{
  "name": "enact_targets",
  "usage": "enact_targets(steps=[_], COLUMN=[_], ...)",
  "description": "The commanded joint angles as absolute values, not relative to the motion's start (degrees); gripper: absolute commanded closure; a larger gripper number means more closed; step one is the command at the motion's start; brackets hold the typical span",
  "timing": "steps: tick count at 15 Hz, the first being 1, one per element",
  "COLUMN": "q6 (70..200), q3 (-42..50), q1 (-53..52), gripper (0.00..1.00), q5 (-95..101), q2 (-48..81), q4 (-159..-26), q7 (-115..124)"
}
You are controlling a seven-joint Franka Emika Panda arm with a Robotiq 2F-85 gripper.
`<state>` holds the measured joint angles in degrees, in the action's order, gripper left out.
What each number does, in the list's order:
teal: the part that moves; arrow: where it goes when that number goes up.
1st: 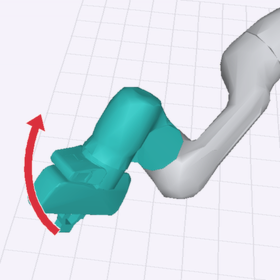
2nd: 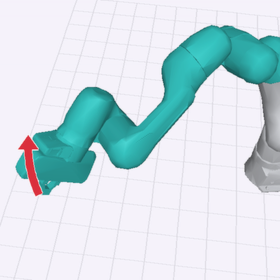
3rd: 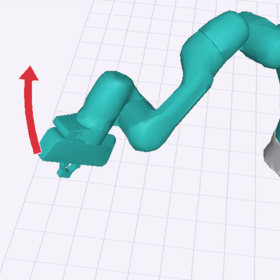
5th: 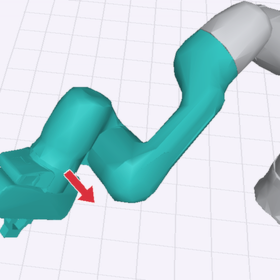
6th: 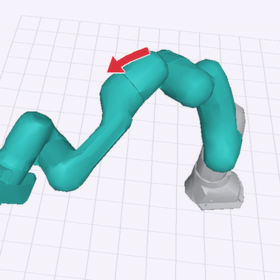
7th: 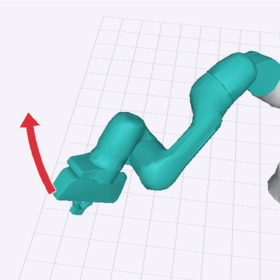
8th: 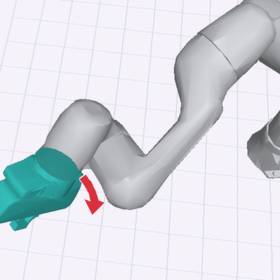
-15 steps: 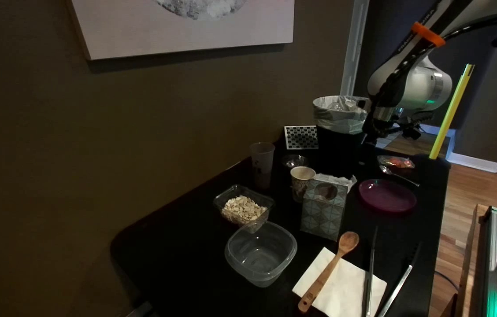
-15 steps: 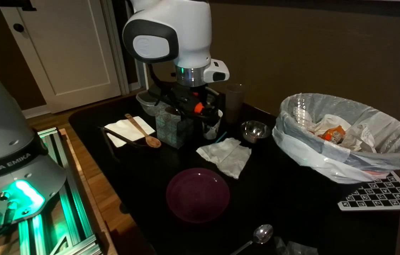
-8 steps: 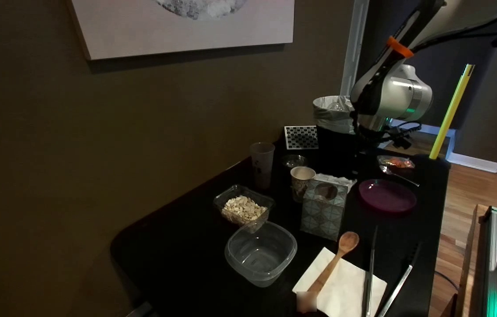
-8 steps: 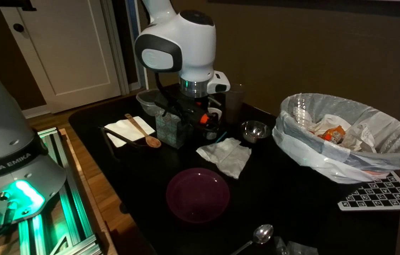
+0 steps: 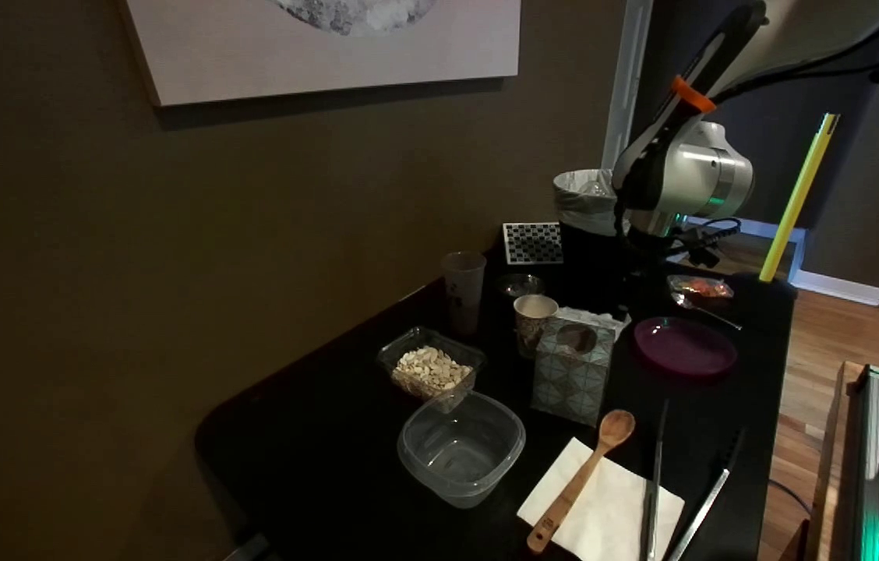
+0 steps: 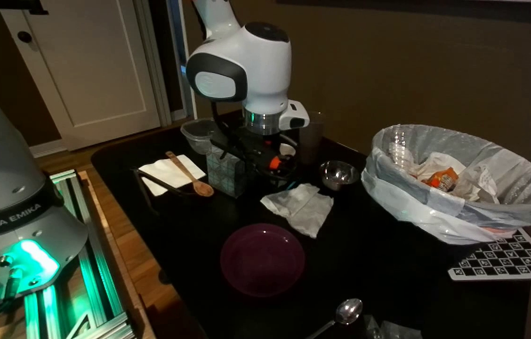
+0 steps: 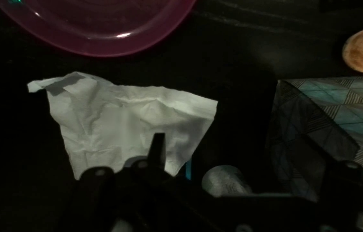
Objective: Pick up the straw and put it into the coffee cup
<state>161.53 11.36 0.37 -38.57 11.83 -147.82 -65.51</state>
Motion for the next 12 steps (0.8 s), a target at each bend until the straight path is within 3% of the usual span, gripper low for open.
enact_targets(steps=[1, 12], q6=[163.4, 163.5], q3=[10.4, 4.6], q1=[2.1, 9.8], gripper=[0.00, 0.00], q5=[-42.7, -50.7], q2=[17.7, 34.7], q4=[-143.5, -130.1], q7=[-66.8, -69.8])
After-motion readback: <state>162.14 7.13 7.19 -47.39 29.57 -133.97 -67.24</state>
